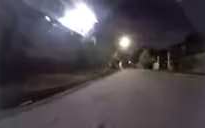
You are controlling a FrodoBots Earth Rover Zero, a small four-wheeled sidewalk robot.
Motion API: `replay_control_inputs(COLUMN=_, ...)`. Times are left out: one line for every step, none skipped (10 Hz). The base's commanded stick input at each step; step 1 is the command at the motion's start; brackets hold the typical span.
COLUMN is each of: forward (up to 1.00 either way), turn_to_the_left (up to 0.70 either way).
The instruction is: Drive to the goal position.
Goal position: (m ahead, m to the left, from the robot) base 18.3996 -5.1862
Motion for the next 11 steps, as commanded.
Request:
replay_control_inputs(forward=0.70, turn_to_the_left=0.00)
replay_control_inputs(forward=0.70, turn_to_the_left=0.00)
replay_control_inputs(forward=0.70, turn_to_the_left=-0.19)
replay_control_inputs(forward=0.70, turn_to_the_left=-0.35)
replay_control_inputs(forward=0.70, turn_to_the_left=-0.35)
replay_control_inputs(forward=0.70, turn_to_the_left=-0.35)
replay_control_inputs(forward=0.70, turn_to_the_left=-0.35)
replay_control_inputs(forward=0.70, turn_to_the_left=-0.18)
replay_control_inputs(forward=0.70, turn_to_the_left=0.00)
replay_control_inputs(forward=0.70, turn_to_the_left=0.00)
replay_control_inputs(forward=0.70, turn_to_the_left=0.00)
